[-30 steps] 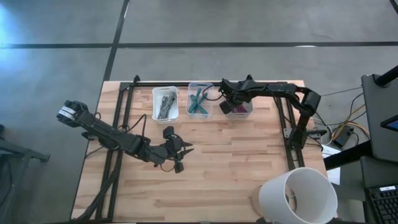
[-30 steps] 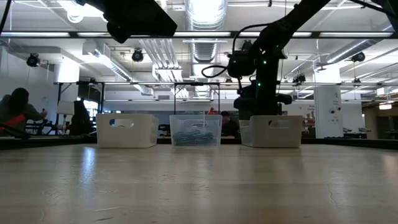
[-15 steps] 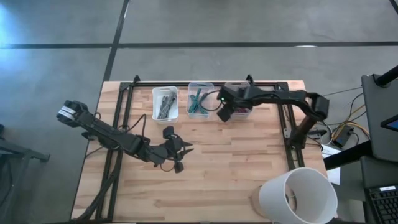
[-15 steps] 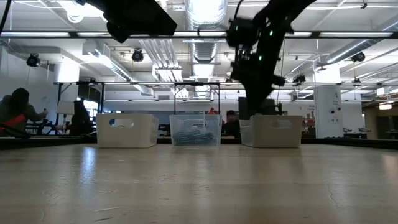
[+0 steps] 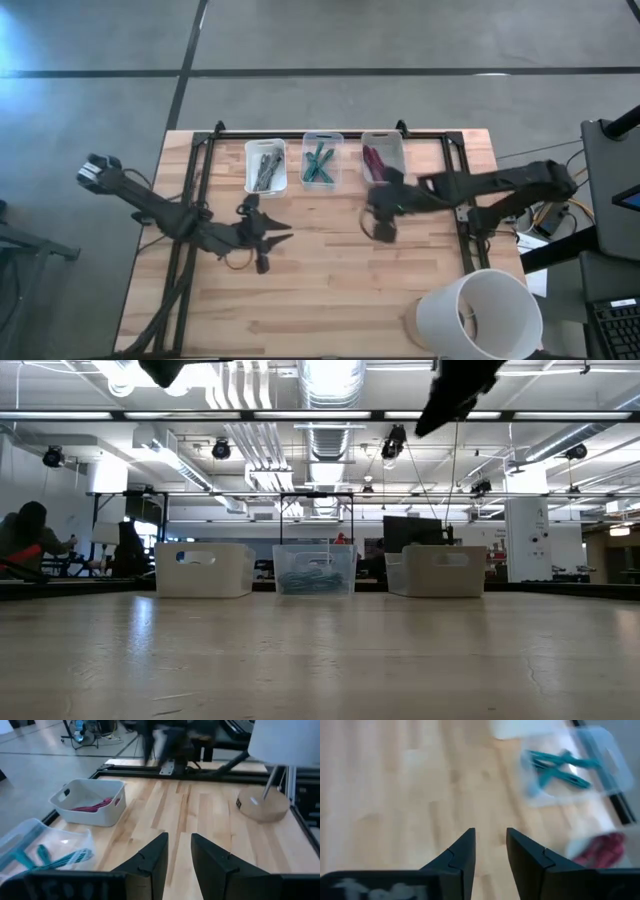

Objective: Pick & Place USB Port
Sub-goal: Return to Home Position

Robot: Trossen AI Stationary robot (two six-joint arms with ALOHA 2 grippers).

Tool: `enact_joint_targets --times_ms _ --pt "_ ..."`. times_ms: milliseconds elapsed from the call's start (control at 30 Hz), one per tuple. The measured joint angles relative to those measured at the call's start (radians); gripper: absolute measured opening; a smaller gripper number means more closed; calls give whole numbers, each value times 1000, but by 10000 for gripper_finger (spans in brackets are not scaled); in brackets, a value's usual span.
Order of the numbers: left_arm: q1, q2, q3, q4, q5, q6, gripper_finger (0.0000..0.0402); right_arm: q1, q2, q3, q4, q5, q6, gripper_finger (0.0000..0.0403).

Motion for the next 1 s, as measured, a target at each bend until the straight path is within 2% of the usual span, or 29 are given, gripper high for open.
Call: enact_joint_targets --times_ms 133,267,367,500,633,733,867,1000 --pt "-11 -96 -36 -31 1 35 110 126 -93 -88 51 0 -27 97" --pt "-9 -190 -136 80 -1 82 110 211 -198 -221 201 0 -70 92" --pt "-9 -240 -248 258 12 218 110 245 -285 -324 313 -9 -98 89" --pt "17 -269 -426 582 58 425 110 248 -414 -462 483 -88 -160 85" --pt "95 -281 -565 821 117 430 110 238 -539 -582 627 -107 -251 81" --pt "171 -306 -626 846 153 377 110 231 -622 -651 656 -106 -285 77" --pt "262 -361 -669 843 188 334 110 225 -721 -715 666 -105 -228 73" --pt "299 -435 -682 831 233 344 110 225 -809 -769 663 -105 -220 70"
